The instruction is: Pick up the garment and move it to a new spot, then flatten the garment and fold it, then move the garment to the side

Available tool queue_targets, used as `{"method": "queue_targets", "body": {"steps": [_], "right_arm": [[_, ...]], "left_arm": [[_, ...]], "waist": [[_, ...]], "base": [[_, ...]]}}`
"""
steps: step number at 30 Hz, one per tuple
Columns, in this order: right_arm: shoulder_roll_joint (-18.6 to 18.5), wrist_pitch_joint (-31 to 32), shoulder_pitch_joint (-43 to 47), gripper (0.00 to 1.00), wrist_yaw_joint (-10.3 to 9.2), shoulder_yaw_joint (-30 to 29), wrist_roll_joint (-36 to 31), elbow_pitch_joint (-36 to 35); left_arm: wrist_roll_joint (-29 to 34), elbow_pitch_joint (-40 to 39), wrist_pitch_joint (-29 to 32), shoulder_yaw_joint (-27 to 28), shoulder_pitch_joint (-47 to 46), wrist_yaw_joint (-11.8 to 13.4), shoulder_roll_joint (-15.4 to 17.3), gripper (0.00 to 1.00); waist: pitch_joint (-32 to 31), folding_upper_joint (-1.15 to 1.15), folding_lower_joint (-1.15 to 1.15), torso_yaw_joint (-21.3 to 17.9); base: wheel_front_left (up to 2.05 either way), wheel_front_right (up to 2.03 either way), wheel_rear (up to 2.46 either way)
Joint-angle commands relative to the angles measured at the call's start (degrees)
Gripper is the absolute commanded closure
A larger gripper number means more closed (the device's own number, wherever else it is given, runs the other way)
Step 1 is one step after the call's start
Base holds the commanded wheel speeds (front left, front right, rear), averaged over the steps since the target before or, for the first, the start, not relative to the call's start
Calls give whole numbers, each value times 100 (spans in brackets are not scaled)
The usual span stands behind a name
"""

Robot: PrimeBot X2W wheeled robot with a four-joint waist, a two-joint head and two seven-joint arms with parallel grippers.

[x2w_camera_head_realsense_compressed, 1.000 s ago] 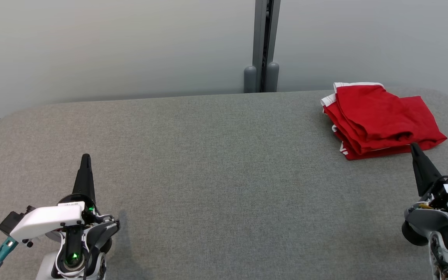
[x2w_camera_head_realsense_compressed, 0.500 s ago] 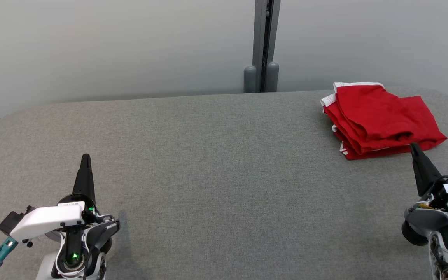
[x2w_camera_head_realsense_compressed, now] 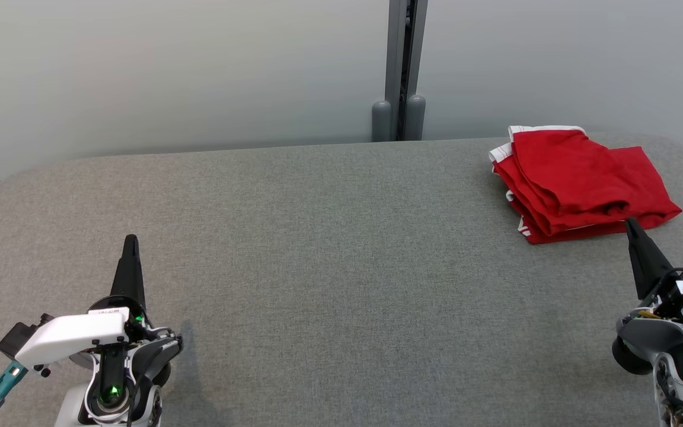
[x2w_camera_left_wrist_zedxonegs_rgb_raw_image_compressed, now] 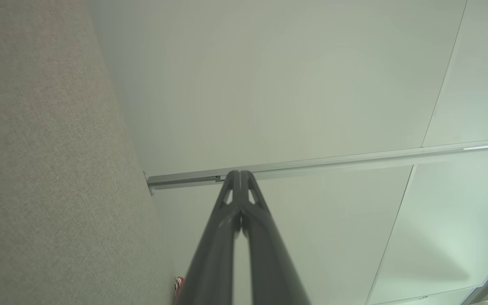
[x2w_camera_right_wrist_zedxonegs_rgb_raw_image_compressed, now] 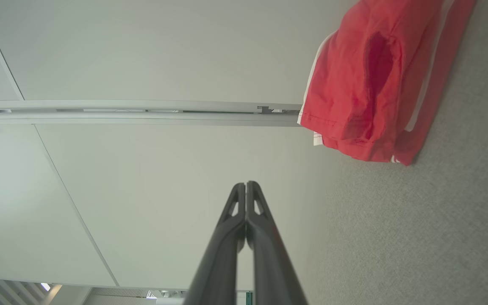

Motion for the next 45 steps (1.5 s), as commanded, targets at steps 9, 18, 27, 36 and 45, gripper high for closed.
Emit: {"method": "queue_targets", "body": {"steps": [9,18,27,36,45], "right_arm": [[-29,3,-44,100,12,17,18,11],[-31,1,-44,100,12,20,22,11],[-32,-2,-43,100,12,21,20,11],[-34,-4,-43,100,12,24,23,11],[-35,-7,-42,100,12,25,26,11]], "left_arm": [[-19,-18,1,1,-41,-43,28,100],[-19,-18,1,0,-41,-43,28,100],[-19,-18,1,-1,-41,-43,28,100],[-19,-18,1,-1,-41,-44,28,100],[-19,-18,1,1,-41,-43,28,100]], "waist": [[0,0,0,0],[0,0,0,0],[0,0,0,0],[0,0,0,0],[0,0,0,0]], "base": [[0,0,0],[0,0,0],[0,0,0],[0,0,0],[0,0,0]]}}
